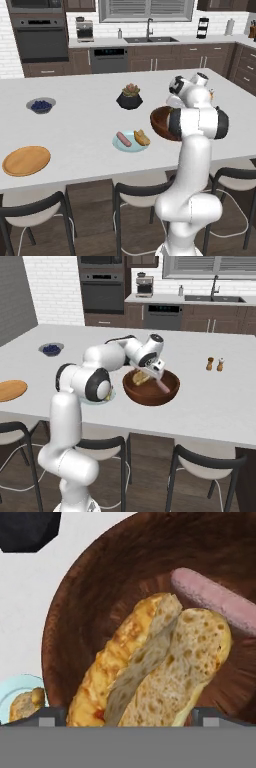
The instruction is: Place one bun and one sausage from the bowl on each plate.
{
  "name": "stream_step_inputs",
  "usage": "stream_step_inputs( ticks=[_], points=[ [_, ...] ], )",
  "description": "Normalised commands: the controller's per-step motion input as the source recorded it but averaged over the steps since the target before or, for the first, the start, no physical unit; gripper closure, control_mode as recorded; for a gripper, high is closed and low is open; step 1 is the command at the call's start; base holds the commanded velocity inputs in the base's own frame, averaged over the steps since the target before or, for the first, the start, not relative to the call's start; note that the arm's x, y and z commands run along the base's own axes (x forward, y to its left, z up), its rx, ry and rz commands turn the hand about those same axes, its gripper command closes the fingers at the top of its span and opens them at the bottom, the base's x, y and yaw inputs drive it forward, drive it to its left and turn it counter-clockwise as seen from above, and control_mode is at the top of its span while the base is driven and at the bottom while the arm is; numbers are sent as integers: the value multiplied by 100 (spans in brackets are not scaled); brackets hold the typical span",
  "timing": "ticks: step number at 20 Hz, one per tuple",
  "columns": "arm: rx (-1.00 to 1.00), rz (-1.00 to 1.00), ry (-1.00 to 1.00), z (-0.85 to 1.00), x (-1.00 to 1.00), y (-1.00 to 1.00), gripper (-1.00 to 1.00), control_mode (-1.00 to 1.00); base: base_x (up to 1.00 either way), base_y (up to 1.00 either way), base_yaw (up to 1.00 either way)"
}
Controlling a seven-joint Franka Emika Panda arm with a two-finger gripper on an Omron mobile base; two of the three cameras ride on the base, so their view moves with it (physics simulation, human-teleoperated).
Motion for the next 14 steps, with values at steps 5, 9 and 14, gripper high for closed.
stream_step_inputs(
  ticks=[5, 9, 14],
  points=[
    [-25, 8, 15, 45, -54, 57, 100, -100, 0, 0, 0],
    [-22, 24, 11, 16, -80, 47, 100, -100, 0, 0, 0],
    [-17, 25, 8, 7, -84, 35, 100, -100, 0, 0, 0]
  ],
)
